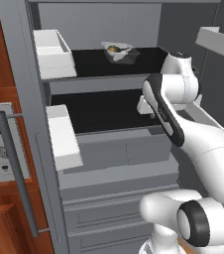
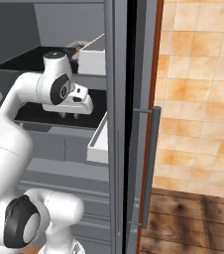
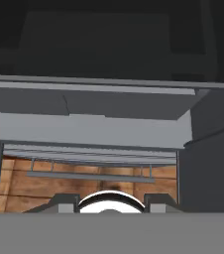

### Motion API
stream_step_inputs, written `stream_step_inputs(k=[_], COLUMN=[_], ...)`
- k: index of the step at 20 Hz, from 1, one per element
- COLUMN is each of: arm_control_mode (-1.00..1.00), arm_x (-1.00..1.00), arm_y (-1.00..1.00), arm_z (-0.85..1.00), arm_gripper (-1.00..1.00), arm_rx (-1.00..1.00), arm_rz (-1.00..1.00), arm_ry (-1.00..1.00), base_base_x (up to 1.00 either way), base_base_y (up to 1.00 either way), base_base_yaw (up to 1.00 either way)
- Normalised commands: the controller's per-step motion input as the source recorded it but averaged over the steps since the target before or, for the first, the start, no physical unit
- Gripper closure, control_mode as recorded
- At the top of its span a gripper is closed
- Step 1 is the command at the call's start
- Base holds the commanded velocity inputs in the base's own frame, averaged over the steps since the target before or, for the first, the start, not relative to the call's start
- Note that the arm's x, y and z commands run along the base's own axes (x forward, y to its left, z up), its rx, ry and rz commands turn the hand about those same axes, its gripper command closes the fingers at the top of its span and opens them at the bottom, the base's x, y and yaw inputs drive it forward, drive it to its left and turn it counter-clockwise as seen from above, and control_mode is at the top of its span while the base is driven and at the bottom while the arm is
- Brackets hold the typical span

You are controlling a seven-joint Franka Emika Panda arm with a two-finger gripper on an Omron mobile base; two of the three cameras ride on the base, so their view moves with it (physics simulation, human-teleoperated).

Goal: Place the tupperware containing the fish and squash meal in the microwave. Close the microwave door and press the start button to reheat the meal.

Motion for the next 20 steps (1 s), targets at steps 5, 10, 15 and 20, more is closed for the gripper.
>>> stream_step_inputs(k=[5,10,15,20], arm_control_mode=[-1.0,-1.0,-1.0,-1.0], arm_x=[-0.03,-0.05,0.0,0.0], arm_y=[0.02,0.0,0.01,0.1], arm_z=[0.1,0.31,0.47,0.69], arm_gripper=[-1.0,-1.0,-1.0,-1.0], arm_rx=[0.0,0.0,0.0,0.0], arm_rz=[0.0,0.0,-0.07,-0.05], arm_ry=[-0.11,-0.31,-0.3,-0.27], base_base_x=[0.0,0.0,0.0,0.0], base_base_y=[0.0,0.0,0.0,0.0], base_base_yaw=[0.0,0.0,0.0,0.0])
